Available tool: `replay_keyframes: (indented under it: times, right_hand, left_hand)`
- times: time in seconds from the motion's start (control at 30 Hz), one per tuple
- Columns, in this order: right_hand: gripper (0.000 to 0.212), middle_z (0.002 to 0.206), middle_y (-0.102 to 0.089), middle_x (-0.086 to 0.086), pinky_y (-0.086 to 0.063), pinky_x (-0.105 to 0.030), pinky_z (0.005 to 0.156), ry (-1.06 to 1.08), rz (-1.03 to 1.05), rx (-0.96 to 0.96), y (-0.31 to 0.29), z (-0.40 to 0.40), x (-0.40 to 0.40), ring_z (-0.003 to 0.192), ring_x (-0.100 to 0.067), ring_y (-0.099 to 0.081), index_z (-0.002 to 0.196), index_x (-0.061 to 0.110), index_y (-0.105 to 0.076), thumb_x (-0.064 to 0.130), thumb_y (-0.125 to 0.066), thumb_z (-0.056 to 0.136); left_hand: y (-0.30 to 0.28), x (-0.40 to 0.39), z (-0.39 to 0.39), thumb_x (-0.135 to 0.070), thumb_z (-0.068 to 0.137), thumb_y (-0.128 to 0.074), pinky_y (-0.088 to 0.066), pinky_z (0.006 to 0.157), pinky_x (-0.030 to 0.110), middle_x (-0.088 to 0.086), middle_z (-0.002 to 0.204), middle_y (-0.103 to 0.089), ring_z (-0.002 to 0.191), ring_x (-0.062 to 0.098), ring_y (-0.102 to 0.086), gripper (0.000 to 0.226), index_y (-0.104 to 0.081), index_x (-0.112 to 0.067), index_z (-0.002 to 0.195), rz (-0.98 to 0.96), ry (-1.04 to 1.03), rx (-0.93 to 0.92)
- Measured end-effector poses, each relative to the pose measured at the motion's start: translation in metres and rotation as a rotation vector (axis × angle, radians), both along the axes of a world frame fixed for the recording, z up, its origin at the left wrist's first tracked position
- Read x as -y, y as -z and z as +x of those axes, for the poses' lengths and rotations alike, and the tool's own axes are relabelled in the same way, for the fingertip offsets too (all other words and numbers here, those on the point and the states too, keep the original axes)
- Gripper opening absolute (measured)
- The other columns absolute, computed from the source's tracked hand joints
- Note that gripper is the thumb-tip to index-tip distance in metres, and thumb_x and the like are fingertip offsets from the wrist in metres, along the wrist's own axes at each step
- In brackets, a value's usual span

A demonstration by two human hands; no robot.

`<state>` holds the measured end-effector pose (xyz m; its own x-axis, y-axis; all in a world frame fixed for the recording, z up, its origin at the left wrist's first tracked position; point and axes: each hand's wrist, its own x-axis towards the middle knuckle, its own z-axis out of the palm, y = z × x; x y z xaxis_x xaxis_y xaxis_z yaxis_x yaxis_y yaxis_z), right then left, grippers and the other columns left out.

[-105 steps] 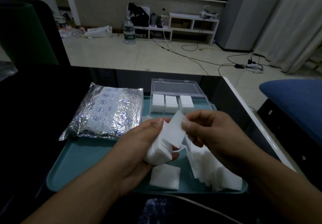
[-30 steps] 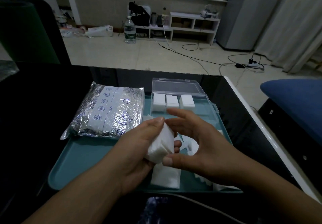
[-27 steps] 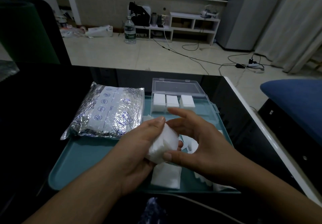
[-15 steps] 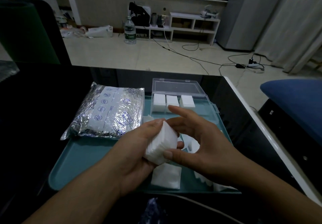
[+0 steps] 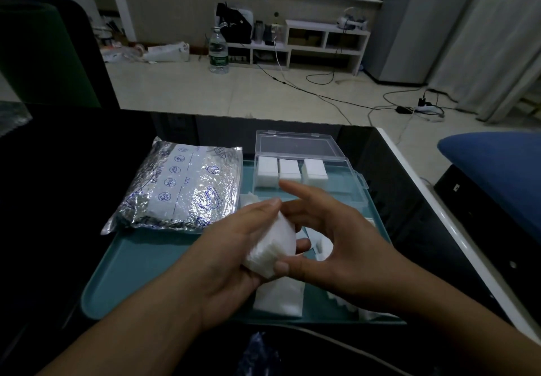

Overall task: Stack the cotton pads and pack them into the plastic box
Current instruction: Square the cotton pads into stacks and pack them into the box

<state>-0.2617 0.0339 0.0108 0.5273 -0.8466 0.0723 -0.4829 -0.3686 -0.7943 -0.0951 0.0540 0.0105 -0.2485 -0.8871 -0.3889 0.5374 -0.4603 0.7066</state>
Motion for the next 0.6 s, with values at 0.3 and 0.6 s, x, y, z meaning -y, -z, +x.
replay_keyframes:
  times: [0.3, 0.6]
  right_hand:
    - [0.093, 0.124, -0.050, 0.032, -0.036, -0.003, 0.094, 0.008, -0.098, -0.036, 0.009, 0.010, -0.007, 0.116, 0.015, -0.047, 0.146, 0.046, -0.025, 0.033, -0.082, 0.074]
    - [0.098, 0.127, -0.046, 0.033, -0.038, -0.005, 0.092, -0.005, -0.160, 0.002, 0.015, 0.018, -0.015, 0.119, 0.010, -0.047, 0.147, 0.047, -0.017, 0.031, -0.082, 0.075]
  left_hand:
    - [0.011, 0.001, -0.003, 0.016, 0.083, -0.046, -0.050, 0.057, 0.032, 0.017, 0.104, -0.072, 0.063, 0.022, -0.067, 0.053, -0.058, -0.011, 0.128, -0.090, 0.020, 0.143]
    - [0.016, 0.000, -0.009, 0.016, 0.082, -0.057, -0.049, 0.050, 0.031, 0.014, 0.085, -0.072, 0.060, 0.027, -0.063, 0.064, -0.053, -0.024, 0.132, -0.166, -0.046, 0.241]
